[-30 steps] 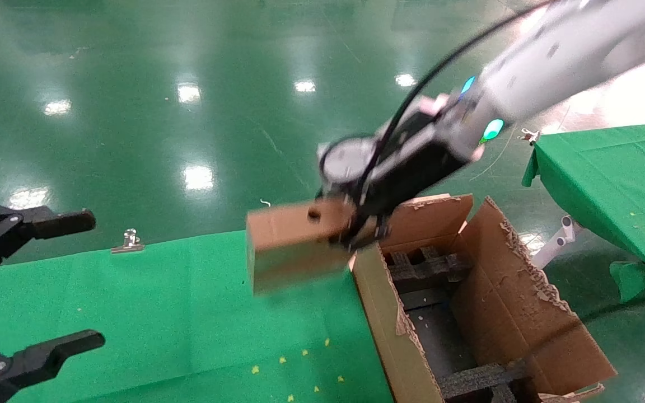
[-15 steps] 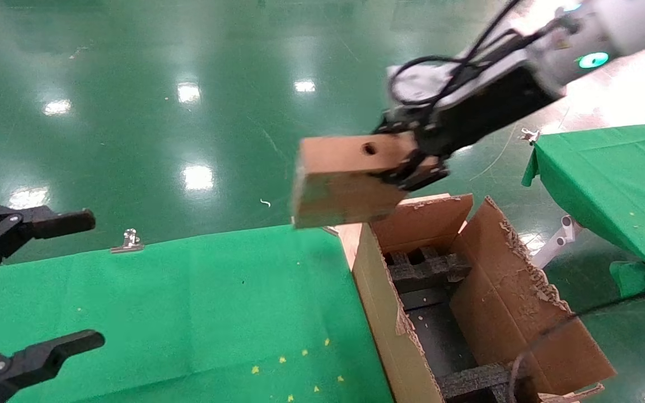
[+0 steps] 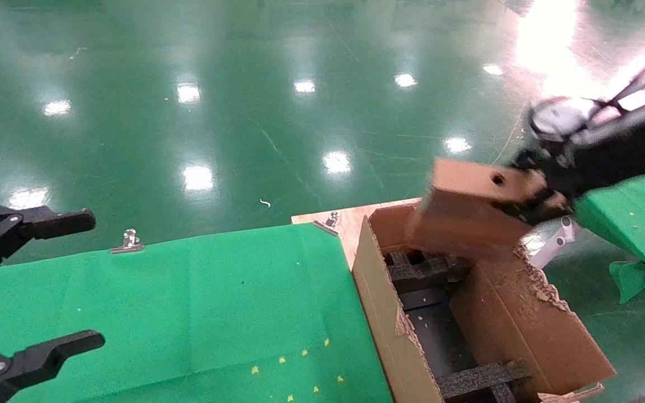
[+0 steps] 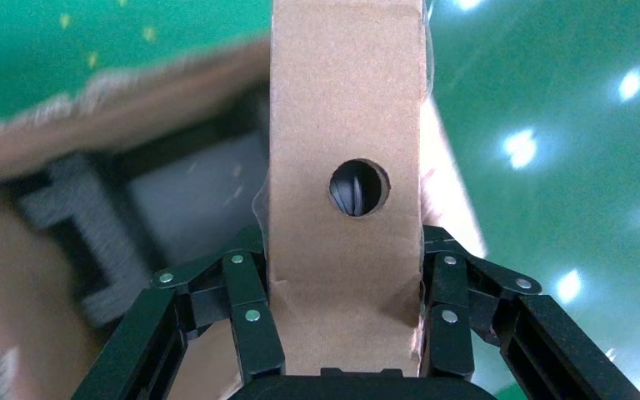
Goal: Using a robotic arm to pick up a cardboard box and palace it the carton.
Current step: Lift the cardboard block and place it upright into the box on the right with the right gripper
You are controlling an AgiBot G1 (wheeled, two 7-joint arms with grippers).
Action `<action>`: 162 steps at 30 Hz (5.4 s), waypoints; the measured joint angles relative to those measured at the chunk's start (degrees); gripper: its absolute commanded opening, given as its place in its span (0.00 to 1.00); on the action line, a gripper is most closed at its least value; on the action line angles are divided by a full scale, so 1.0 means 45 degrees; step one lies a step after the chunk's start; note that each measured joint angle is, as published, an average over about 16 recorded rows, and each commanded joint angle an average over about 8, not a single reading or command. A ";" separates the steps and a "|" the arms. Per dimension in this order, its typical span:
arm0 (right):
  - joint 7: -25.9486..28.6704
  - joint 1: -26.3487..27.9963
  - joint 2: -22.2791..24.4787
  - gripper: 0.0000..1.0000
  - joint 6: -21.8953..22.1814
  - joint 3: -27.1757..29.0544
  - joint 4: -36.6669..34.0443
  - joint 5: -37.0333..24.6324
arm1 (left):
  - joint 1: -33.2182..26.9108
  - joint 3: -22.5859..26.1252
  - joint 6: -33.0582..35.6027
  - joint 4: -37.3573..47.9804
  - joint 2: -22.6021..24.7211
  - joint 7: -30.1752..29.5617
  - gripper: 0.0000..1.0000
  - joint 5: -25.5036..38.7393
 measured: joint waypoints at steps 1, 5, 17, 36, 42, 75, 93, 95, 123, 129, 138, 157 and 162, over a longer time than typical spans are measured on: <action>0.0164 -0.0063 0.0231 0.00 0.0040 -0.0094 0.0128 -0.0001 | 0.0000 0.0000 0.0000 0.0000 0.0000 0.0000 1.00 0.0000; 0.0695 -0.0343 0.0950 0.00 0.0201 -0.0372 0.0525 0.0024 | 0.0001 0.0000 -0.0001 0.0002 -0.0001 0.0000 1.00 0.0000; 0.1467 -0.0810 0.1434 0.00 0.0611 -0.0552 0.0687 0.0147 | 0.0002 0.0000 -0.0003 0.0005 -0.0001 0.0001 1.00 0.0001; 0.8865 -0.2805 0.1941 0.00 0.3980 -0.0842 0.1174 0.0367 | 0.0001 0.0001 -0.0003 0.0006 -0.0002 0.0002 1.00 0.0000; 1.1629 -0.3317 0.2305 0.00 0.4815 -0.1054 0.1841 0.0163 | 0.0002 0.0001 -0.0004 0.0007 -0.0002 0.0003 1.00 -0.0003; 1.6971 -0.4584 0.3106 0.00 0.7109 -0.2026 0.5077 -0.2310 | 0.0004 0.0002 -0.0008 0.0011 -0.0004 0.0005 1.00 -0.0010; 1.8654 -0.4340 0.3526 0.00 0.6308 -0.2208 0.6389 -0.3390 | 0.0003 0.0004 -0.0008 0.0011 -0.0005 0.0006 1.00 -0.0011; 1.8753 -0.4293 0.3534 0.00 0.6185 -0.2214 0.6446 -0.3469 | 0.0003 0.0004 -0.0008 0.0011 -0.0005 0.0006 1.00 -0.0011; 1.8185 -0.5453 0.2164 0.00 0.7173 -0.2724 0.4487 -0.3549 | 0.0002 0.0007 -0.0009 0.0011 -0.0006 0.0008 1.00 -0.0013; 1.7635 -0.5952 0.1561 0.00 0.7712 -0.2803 0.3545 -0.3239 | 0.0002 0.0007 -0.0010 0.0011 -0.0006 0.0008 1.00 -0.0013; 1.6579 -0.6700 0.0690 0.00 0.8474 -0.2851 0.2186 -0.2714 | 0.0002 0.0008 -0.0010 0.0011 -0.0006 0.0008 1.00 -0.0014; 1.4269 -0.8070 -0.0889 0.00 0.9184 -0.2756 -0.0306 -0.1475 | 0.0002 0.0010 -0.0011 0.0011 -0.0007 0.0009 1.00 -0.0015; 1.3816 -0.8373 -0.1222 0.00 0.9213 -0.2710 -0.0839 -0.1175 | 0.0001 0.0010 -0.0011 0.0011 -0.0007 0.0009 1.00 -0.0016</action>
